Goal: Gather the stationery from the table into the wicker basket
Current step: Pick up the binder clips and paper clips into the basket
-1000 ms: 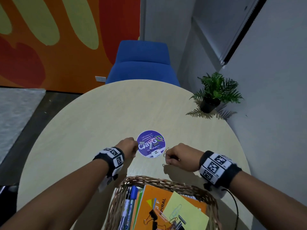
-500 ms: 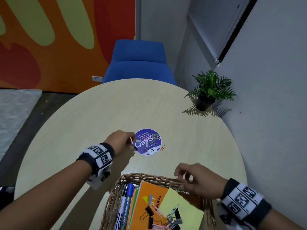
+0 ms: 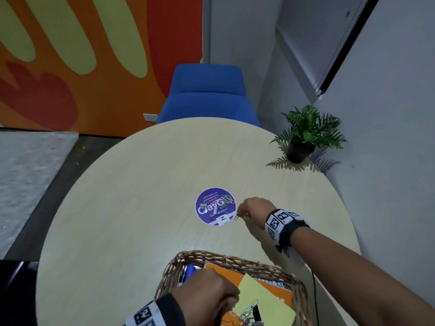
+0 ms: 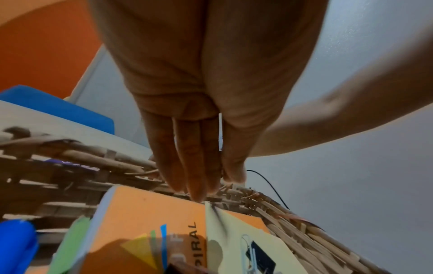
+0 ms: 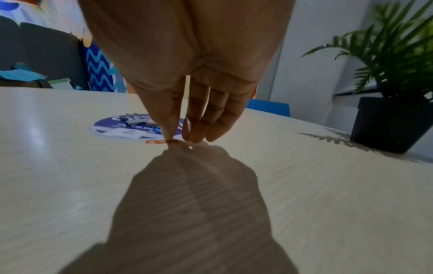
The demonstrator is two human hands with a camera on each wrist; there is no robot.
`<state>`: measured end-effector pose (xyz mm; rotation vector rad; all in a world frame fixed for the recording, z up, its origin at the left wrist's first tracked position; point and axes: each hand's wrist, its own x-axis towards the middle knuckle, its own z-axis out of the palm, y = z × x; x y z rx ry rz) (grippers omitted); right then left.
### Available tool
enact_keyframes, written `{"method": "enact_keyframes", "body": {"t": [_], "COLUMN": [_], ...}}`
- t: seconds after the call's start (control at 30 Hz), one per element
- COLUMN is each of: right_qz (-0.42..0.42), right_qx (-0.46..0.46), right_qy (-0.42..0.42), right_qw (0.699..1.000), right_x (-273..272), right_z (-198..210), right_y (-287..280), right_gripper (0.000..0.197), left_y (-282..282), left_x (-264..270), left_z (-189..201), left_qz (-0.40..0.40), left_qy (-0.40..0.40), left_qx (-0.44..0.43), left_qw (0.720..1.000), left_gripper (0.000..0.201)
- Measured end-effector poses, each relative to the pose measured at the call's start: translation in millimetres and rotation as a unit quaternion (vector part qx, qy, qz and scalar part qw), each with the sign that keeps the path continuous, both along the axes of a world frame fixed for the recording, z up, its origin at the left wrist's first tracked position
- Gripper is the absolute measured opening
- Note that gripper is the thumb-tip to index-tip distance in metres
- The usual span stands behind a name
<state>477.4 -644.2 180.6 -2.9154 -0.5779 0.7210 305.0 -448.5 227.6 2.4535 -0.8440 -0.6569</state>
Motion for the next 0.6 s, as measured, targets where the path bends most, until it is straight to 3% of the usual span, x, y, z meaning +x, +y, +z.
{"method": "enact_keyframes", "body": {"t": [0.13,0.27,0.47,0.6], "right_qz": [-0.023,-0.059,-0.056,-0.042], "right_qx": [0.024,0.055,0.036,0.119], "right_qy": [-0.011,0.017,0.033,0.020], "right_qw": [0.999,0.997,0.997,0.992], "right_x": [7.2,10.0,6.5,0.0], "right_z": [-15.9,-25.8,-18.8,12.4], "right_y": [5.7,5.9,9.4,6.3], "right_gripper": [0.015,0.004,0.013,0.023], "left_y": [9.4,29.9,57.3,58.4], "left_x": [4.4,40.9,125.7,165.0], "left_z": [13.0,25.8,8.4,-18.1], "left_qz": [0.024,0.155,0.238,0.254], "left_qy": [-0.033,-0.061,-0.079,-0.047], "left_qx": [0.026,0.061,0.101,0.110], "left_qw": [0.999,0.984,0.963,0.960], "left_gripper": [0.032,0.037,0.025,0.027]}}
